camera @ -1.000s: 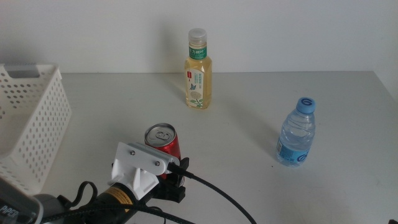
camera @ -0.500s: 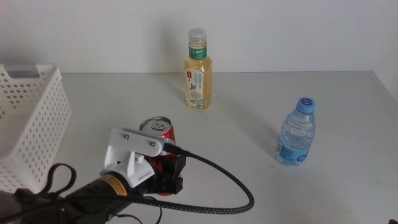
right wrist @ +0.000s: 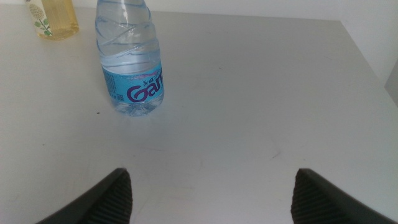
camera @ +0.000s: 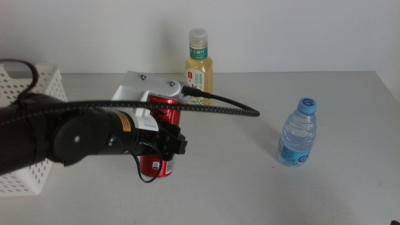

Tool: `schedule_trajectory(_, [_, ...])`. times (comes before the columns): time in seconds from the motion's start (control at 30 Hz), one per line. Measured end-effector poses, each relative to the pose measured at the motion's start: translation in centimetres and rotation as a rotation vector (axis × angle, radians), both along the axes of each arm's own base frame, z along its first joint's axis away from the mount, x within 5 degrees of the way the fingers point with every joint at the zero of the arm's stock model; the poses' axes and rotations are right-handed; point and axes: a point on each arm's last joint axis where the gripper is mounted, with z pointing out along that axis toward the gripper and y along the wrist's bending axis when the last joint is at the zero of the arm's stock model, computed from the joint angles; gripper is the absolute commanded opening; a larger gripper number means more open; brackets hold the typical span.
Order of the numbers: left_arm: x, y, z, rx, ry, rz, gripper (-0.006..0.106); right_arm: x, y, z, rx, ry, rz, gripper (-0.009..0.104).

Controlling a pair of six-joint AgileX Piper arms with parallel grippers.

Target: Use arms to grab the bottles and put them into the dustbin to the left of the table.

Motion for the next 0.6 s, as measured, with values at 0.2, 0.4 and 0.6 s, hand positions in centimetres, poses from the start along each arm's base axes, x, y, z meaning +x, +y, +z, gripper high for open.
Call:
schedule_trajectory(0.2, [1.4, 1.2, 3.3, 0.074, 0.099, 0.02, -0.002, 0.0, 0.0, 0.0, 0.0, 0.0, 0.0, 0.066])
schedule_trajectory(0.4, [2.7, 4.7, 5.5, 0.133, 0.191, 0.104, -0.002, 0.0, 0.0, 0.0, 0.0, 0.0, 0.0, 0.066])
schedule_trajectory(0.6, [3.5, 9.4, 7.0, 0.222, 0.265, 0.153, -0.002, 0.0, 0.0, 0.0, 0.0, 0.0, 0.0, 0.066])
